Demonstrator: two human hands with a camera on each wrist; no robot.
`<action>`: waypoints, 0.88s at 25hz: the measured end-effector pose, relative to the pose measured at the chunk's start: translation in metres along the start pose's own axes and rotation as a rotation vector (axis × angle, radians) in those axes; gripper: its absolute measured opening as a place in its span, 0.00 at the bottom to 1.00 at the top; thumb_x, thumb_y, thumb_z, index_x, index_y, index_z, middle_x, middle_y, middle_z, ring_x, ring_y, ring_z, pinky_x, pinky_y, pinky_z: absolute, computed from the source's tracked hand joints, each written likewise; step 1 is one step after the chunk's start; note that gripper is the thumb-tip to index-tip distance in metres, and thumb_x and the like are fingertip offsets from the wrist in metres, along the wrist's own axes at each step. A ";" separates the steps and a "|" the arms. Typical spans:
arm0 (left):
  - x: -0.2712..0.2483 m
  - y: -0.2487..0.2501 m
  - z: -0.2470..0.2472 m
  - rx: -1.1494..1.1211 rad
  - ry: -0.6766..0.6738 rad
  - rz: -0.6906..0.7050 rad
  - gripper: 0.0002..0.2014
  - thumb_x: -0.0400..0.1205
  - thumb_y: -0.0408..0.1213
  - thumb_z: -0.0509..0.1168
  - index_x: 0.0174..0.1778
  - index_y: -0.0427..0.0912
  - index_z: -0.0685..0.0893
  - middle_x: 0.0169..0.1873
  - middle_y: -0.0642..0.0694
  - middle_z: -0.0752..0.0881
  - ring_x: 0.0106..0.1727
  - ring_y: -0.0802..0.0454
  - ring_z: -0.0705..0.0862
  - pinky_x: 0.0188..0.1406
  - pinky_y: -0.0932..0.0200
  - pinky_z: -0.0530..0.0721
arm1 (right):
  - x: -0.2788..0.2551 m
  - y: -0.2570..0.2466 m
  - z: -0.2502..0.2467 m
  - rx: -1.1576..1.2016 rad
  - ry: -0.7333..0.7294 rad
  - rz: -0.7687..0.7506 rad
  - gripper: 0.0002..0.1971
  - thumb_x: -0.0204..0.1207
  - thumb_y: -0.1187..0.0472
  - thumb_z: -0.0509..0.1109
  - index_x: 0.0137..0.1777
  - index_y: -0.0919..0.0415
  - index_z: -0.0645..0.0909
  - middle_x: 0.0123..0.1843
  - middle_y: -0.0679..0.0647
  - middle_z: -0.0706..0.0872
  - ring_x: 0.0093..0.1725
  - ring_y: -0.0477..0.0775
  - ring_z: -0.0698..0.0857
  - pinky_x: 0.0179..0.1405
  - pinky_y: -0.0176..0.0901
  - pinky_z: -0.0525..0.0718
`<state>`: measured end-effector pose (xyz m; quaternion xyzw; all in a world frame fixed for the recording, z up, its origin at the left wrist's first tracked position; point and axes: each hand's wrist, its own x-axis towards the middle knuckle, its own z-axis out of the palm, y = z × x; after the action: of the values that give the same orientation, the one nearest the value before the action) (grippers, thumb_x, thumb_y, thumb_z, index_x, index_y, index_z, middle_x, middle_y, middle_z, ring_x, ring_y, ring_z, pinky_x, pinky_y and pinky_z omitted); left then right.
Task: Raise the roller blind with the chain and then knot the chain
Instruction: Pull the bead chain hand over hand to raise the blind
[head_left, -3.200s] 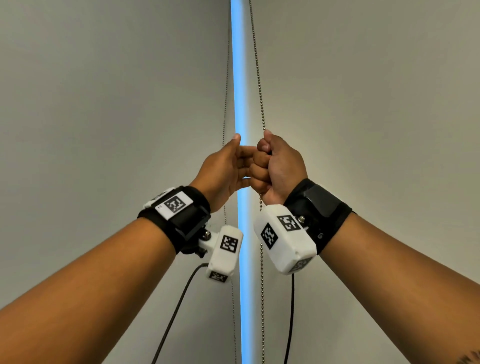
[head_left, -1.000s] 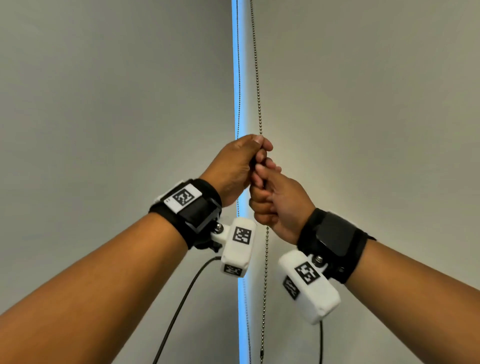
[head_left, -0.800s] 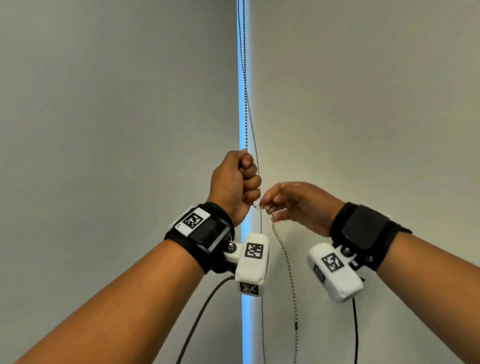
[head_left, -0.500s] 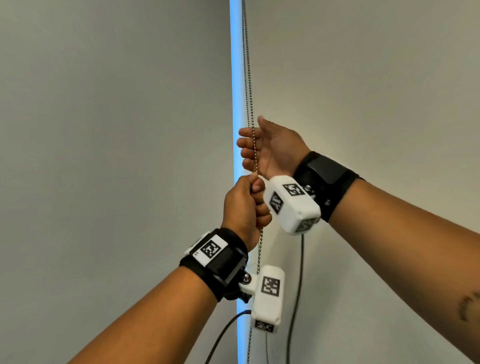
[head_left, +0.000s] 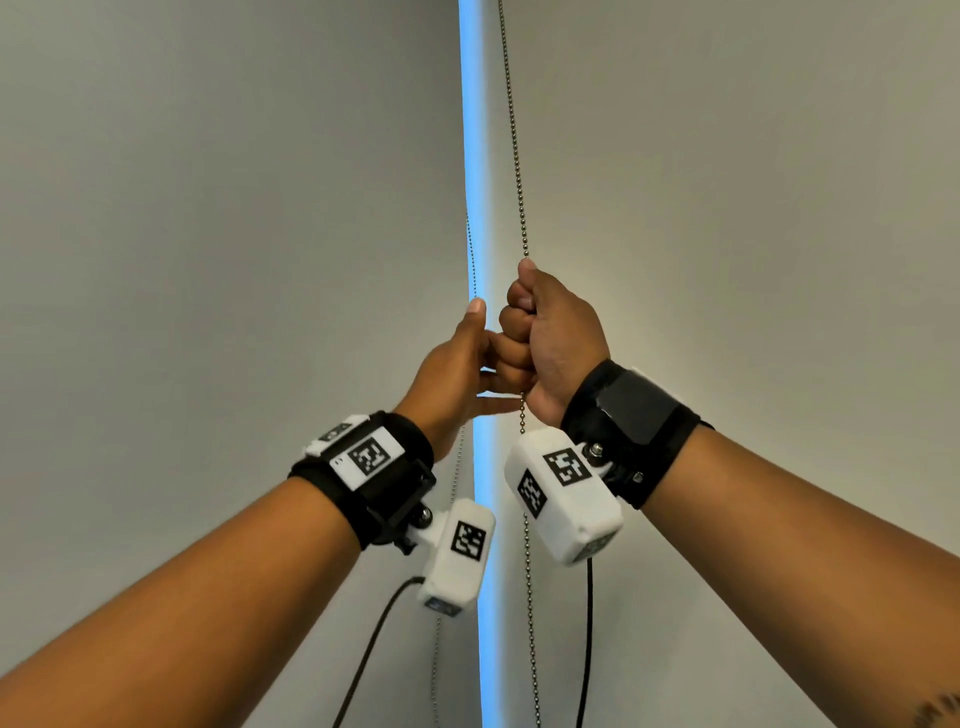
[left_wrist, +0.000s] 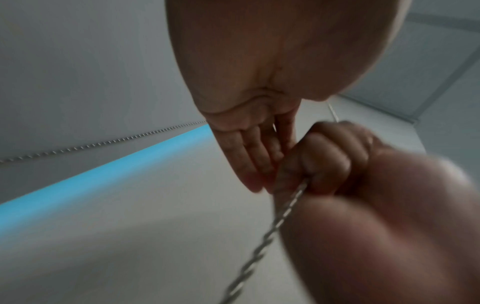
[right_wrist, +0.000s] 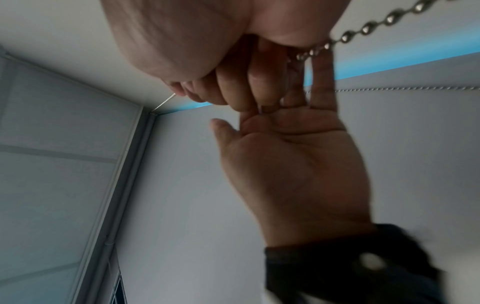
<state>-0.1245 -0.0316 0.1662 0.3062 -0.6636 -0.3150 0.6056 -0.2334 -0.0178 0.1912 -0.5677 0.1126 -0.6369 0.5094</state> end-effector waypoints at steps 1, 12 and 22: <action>0.005 0.009 -0.003 -0.036 -0.054 0.002 0.32 0.88 0.60 0.48 0.55 0.34 0.85 0.39 0.41 0.87 0.41 0.45 0.89 0.45 0.48 0.88 | -0.001 0.001 -0.002 0.000 -0.009 -0.005 0.22 0.86 0.48 0.58 0.29 0.51 0.63 0.20 0.46 0.56 0.18 0.47 0.52 0.19 0.35 0.51; 0.016 0.039 0.009 -0.130 -0.102 0.121 0.13 0.90 0.43 0.58 0.44 0.41 0.80 0.27 0.49 0.83 0.46 0.42 0.87 0.52 0.48 0.83 | -0.009 0.025 -0.020 -0.112 -0.234 0.052 0.22 0.87 0.45 0.57 0.30 0.51 0.64 0.23 0.48 0.58 0.20 0.46 0.54 0.19 0.34 0.53; 0.008 0.009 0.002 -0.254 0.146 0.039 0.19 0.86 0.44 0.54 0.27 0.50 0.63 0.23 0.53 0.58 0.22 0.55 0.52 0.19 0.61 0.49 | 0.049 -0.030 -0.035 -0.770 -0.157 0.094 0.12 0.84 0.56 0.63 0.51 0.64 0.83 0.47 0.59 0.86 0.44 0.56 0.87 0.46 0.51 0.88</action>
<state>-0.1271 -0.0320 0.1784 0.2362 -0.5784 -0.3616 0.6921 -0.2703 -0.0568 0.2311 -0.7584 0.3298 -0.4787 0.2948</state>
